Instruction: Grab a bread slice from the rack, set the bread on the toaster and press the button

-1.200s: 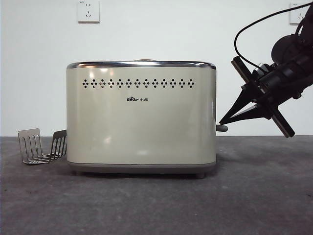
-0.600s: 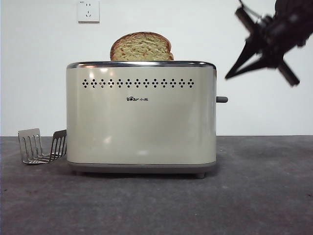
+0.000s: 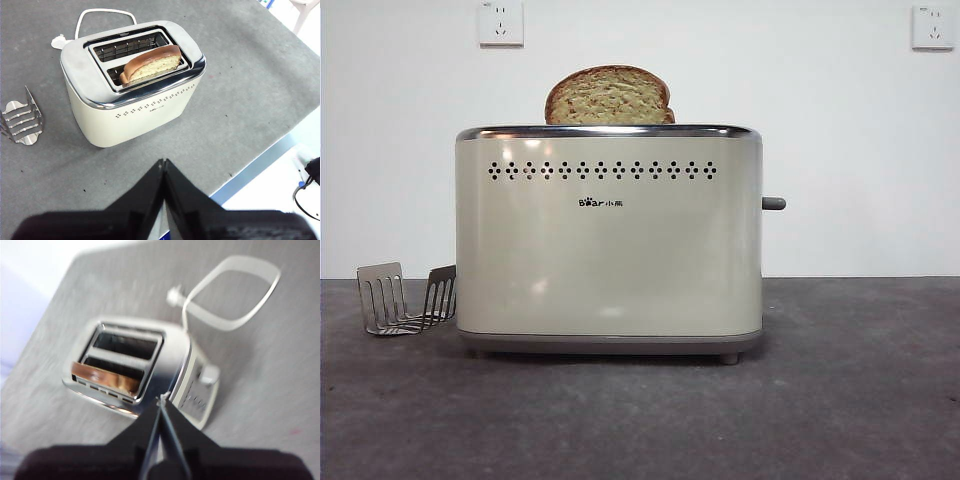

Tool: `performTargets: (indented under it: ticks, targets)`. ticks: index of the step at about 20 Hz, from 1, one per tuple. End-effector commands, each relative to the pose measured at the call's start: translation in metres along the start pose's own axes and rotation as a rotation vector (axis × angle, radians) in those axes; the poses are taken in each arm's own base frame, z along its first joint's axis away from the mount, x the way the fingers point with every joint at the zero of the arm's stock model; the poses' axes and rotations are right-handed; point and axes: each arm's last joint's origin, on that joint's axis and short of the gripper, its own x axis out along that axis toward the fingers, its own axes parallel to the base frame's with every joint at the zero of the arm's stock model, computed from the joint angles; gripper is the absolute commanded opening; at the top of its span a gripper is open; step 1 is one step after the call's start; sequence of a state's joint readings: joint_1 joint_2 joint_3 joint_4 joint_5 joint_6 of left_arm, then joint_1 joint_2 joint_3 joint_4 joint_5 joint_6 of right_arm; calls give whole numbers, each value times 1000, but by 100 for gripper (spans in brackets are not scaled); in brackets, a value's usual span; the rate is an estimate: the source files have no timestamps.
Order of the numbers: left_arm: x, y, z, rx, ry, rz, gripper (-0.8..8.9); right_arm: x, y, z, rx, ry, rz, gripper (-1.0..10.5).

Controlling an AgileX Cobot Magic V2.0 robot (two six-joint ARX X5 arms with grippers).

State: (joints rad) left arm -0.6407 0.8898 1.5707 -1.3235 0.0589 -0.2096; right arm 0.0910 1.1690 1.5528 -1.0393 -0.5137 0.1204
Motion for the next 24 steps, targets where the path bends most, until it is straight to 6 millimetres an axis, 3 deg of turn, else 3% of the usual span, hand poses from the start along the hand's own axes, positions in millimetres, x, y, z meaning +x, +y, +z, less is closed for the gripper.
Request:
performTargets:
  ticks: [1,5,9,20,22,24]
  targets:
    - [1,0,-1,13,2,-2,-3,-30,15,-2,-64,-75,-71,0]
    - [8,0,3,12,22,3,-4,-65,29,-3,-123,-127,-260,0]
    - [22,-1,9,9,67,12,-4,-76,30,-5,-101,-92,-379,0]
    - [77,2,28,2,223,64,-4,-60,20,-4,-57,40,-447,0]
    - [83,4,31,177,199,78,-3,-50,15,0,-48,68,-449,0]
    - [92,13,32,295,66,93,-3,-40,9,4,-39,98,-451,0]
